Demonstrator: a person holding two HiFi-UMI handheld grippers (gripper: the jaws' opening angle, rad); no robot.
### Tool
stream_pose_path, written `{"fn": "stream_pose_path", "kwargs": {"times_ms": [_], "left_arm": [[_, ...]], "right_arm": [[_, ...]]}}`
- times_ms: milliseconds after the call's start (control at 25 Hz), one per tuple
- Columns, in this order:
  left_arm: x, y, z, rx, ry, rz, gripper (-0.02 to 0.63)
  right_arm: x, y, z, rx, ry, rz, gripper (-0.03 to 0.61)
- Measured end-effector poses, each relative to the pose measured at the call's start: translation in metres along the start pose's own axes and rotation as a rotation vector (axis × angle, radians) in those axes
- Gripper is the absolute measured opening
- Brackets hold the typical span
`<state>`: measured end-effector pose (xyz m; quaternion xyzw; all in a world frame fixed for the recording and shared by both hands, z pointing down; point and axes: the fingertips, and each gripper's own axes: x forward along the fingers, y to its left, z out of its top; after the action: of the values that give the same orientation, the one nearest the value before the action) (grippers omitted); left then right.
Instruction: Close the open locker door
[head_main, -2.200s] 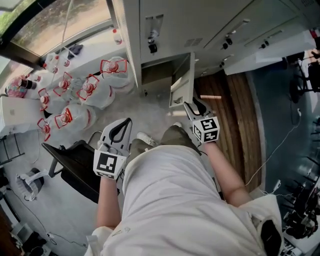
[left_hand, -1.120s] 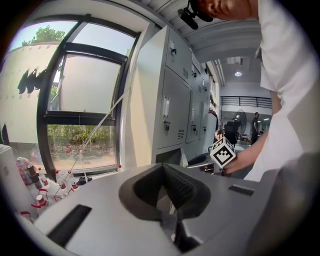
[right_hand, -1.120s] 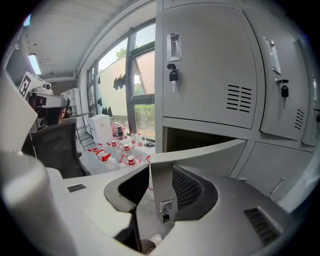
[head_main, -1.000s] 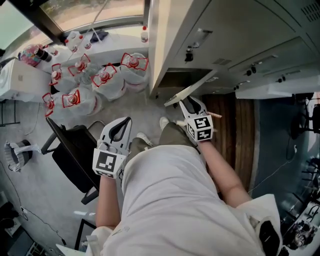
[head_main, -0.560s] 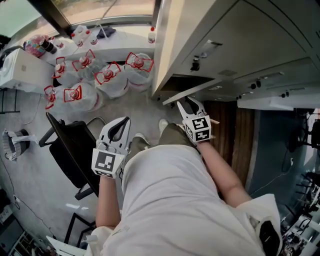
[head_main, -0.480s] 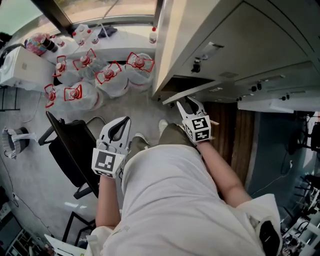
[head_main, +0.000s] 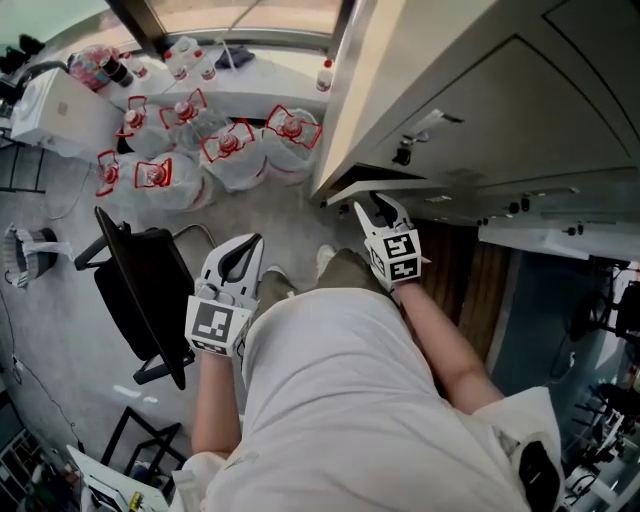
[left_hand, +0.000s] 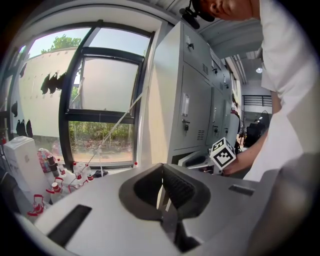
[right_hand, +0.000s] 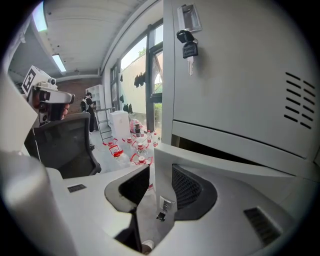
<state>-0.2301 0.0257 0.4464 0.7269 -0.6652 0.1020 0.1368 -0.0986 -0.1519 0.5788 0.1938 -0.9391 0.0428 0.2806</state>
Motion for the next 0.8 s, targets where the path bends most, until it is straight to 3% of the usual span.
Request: {"fn": "stream_pose_path", "kwargs": {"times_ms": [800], "left_arm": [[0.001,0.006,0.004,-0.044,-0.012,0.124,0.005]], "right_arm": [[0.038,-0.020,0.011,-0.076,0.024,0.084,0.150]]}}
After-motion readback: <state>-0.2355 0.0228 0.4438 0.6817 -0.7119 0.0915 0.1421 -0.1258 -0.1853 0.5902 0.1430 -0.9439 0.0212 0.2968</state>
